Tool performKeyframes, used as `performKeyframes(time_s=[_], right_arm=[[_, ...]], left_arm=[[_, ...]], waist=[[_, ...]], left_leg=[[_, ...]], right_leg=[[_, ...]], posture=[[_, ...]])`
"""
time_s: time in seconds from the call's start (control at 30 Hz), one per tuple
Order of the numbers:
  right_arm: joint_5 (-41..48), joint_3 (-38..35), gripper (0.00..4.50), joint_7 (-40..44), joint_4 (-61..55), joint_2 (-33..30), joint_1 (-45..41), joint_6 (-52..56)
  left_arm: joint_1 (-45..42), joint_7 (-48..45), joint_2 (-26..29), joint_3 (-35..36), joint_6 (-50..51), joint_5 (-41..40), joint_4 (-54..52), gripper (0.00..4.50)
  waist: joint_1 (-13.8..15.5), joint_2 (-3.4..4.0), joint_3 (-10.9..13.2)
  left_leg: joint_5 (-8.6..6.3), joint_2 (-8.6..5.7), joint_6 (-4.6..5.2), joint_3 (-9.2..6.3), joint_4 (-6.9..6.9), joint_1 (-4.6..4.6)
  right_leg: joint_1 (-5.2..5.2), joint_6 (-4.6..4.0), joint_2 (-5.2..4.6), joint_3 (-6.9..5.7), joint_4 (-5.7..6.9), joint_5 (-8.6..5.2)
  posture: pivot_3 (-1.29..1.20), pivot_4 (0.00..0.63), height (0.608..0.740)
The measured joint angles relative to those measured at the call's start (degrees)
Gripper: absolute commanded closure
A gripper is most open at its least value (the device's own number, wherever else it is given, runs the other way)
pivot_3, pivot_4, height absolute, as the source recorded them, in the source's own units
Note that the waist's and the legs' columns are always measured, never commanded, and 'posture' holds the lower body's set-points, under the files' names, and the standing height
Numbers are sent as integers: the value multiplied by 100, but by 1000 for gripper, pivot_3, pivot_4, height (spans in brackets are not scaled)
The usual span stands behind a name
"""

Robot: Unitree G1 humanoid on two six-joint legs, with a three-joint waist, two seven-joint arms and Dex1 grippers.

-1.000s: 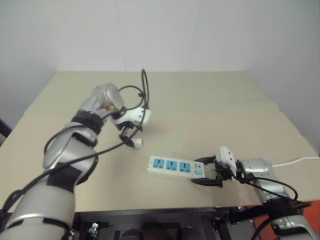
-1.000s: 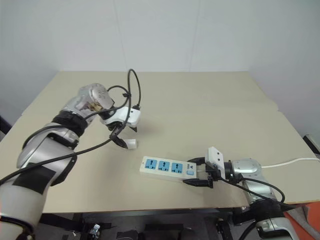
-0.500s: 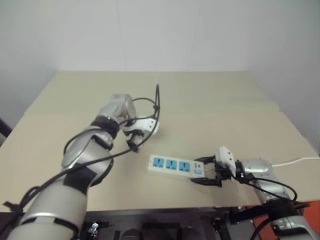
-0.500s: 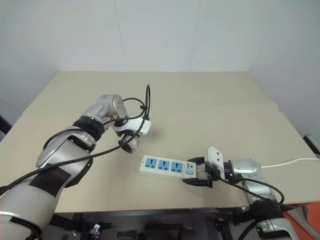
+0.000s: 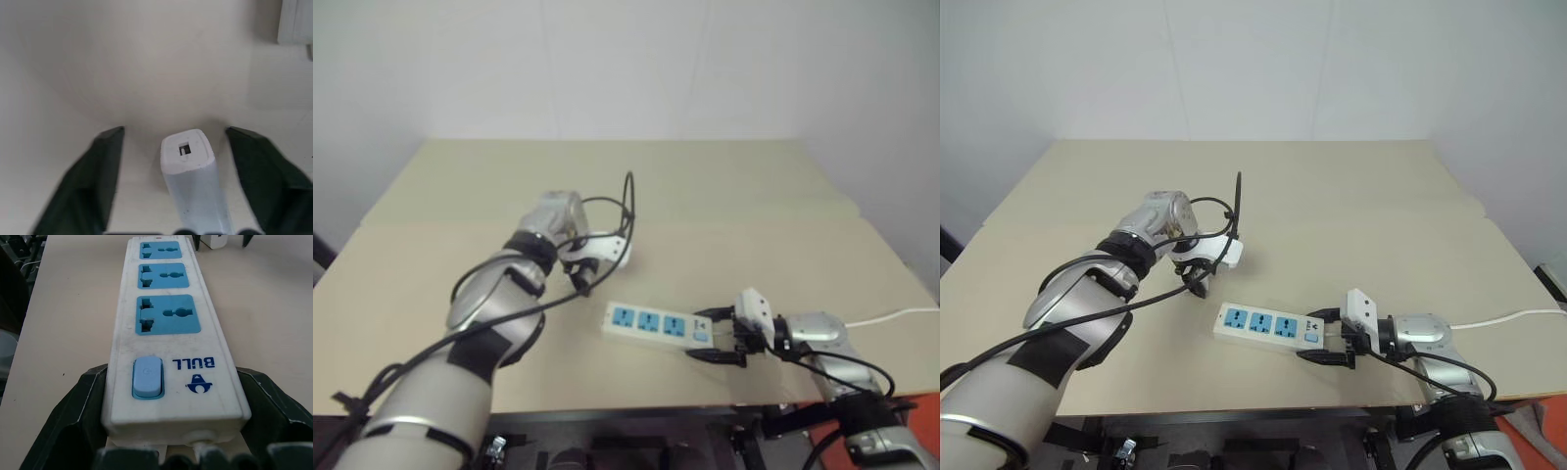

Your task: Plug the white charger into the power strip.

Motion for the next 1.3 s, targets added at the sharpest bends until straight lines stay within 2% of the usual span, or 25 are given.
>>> performKeyframes(time_s=[0.13, 0.17, 0.33, 0.5, 0.63, 0.8, 1.0, 1.17, 1.3], right_arm=[[2, 0, 1081, -22, -2, 0, 10, 0], [2, 1, 1081, -25, -2, 0, 10, 1], [5, 5, 1081, -95, -3, 50, 16, 0], [-73, 6, 1081, -256, 93, 293, 6, -264], [-138, 107, 1081, -157, 496, 426, -351, -451], [-209, 225, 1081, 212, 1288, 474, -958, -659], [-313, 331, 1081, 796, 2312, 561, -1752, -882], [-336, 342, 1081, 993, 2725, 693, -1907, -1086], [-392, 337, 1081, 978, 2944, 804, -2025, -1212]], left_arm=[[31, -8, 13, 11, 9, 4, -11, 3391], [40, 2, 17, 20, 9, 5, -18, 3471], [201, 16, 192, 151, -103, -52, -251, 3469], [578, -124, 904, 530, -683, -363, -710, 3469], [687, -603, 1580, 1212, -1143, -1100, -1153, 3469], [860, -983, 1814, 1939, -1377, -1991, -1622, 3469], [1201, -1076, 1872, 2436, -491, -3520, -2764, 3469], [1706, -887, 1719, 2876, 403, -4181, -3768, 3469], [2352, -542, 1395, 3012, 1209, -4739, -4844, 3469]], waist=[[4, 0, 0], [4, 0, 0], [-8, 1, -1], [-102, 1, -1], [-143, 0, 0], [-126, 1, 0], [-133, 3, 2], [-152, 3, 1], [-167, 4, 1]], left_leg=[[-1, 0, 1, -1, 20, 1], [-2, 0, 2, -2, 25, 1], [-6, 2, 10, -7, 35, 4], [-7, 24, 12, -22, 35, 7], [-11, 43, 15, -30, 38, 0], [-13, 44, 19, -25, 43, -2], [-15, 47, 21, -23, 44, -4], [-15, 50, 20, -23, 47, 1], [-14, 56, 17, -26, 48, 7]], right_leg=[[1, 1, 0, 1, 30, -1], [1, 2, 0, 2, 30, -1], [3, 2, 0, 4, 35, -2], [-1, 0, 23, 13, 40, -1], [-2, -9, 40, 12, 49, 5], [-1, -8, 40, 13, 49, 4], [-6, -8, 42, 15, 48, 4], [-5, -8, 44, 22, 55, 5], [-4, -9, 51, 26, 66, 5]], posture=[[0, 150, 740], [0, 150, 740], [0, 150, 740], [0, 150, 740], [0, 150, 740], [0, 150, 740], [0, 150, 740], [0, 150, 740], [0, 150, 740]])
